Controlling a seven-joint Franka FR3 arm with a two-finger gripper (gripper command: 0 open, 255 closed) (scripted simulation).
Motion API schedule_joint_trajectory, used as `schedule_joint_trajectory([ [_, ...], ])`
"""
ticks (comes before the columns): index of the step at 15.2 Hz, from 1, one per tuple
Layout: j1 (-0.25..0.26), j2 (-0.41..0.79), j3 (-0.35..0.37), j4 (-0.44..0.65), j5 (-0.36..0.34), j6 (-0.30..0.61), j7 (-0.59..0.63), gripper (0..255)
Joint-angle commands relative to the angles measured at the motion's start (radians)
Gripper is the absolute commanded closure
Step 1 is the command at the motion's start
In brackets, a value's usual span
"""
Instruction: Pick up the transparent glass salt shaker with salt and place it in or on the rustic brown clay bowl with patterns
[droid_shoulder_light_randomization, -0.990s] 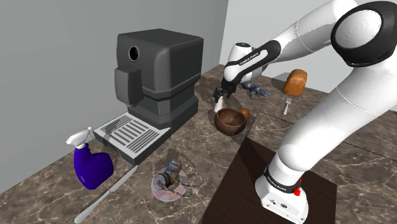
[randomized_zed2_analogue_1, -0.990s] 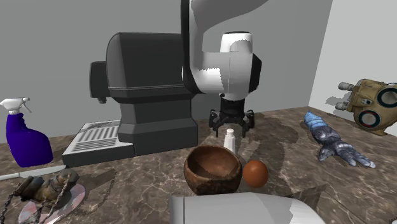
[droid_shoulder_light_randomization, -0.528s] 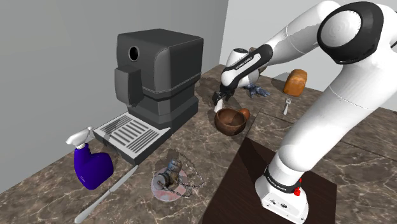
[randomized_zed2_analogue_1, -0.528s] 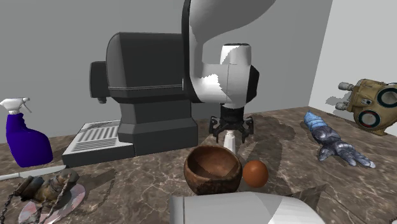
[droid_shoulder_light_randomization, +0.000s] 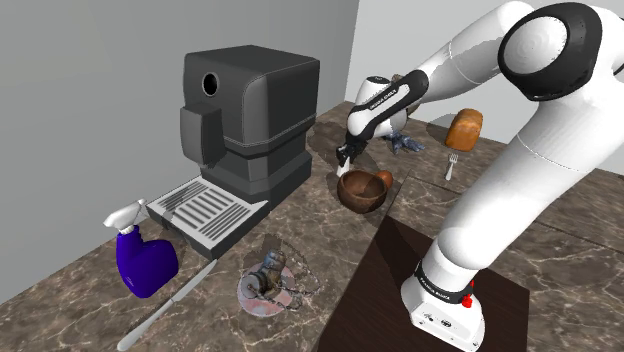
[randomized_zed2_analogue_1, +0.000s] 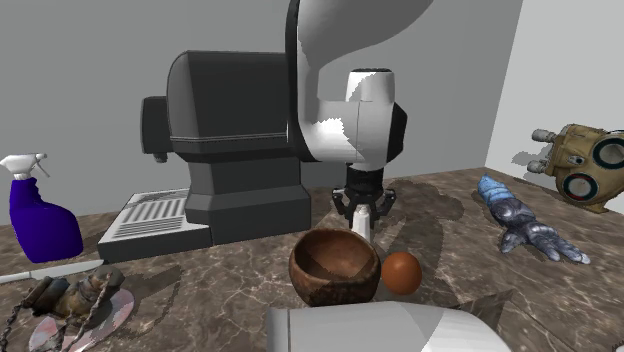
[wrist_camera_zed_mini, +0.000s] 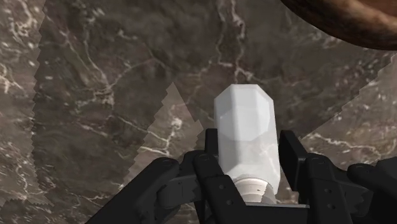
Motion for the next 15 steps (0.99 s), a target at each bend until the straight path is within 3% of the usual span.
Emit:
schedule_joint_trajectory([
  [1,0.0,0.0,0.0,0.0,0.0,0.0,0.0,255],
  [7,0.0,0.001,0.0,0.0,0.0,0.0,0.0,255],
  [15,-0.012,-0.086,0.017,0.042,-0.033,-0.126,0.025,255],
])
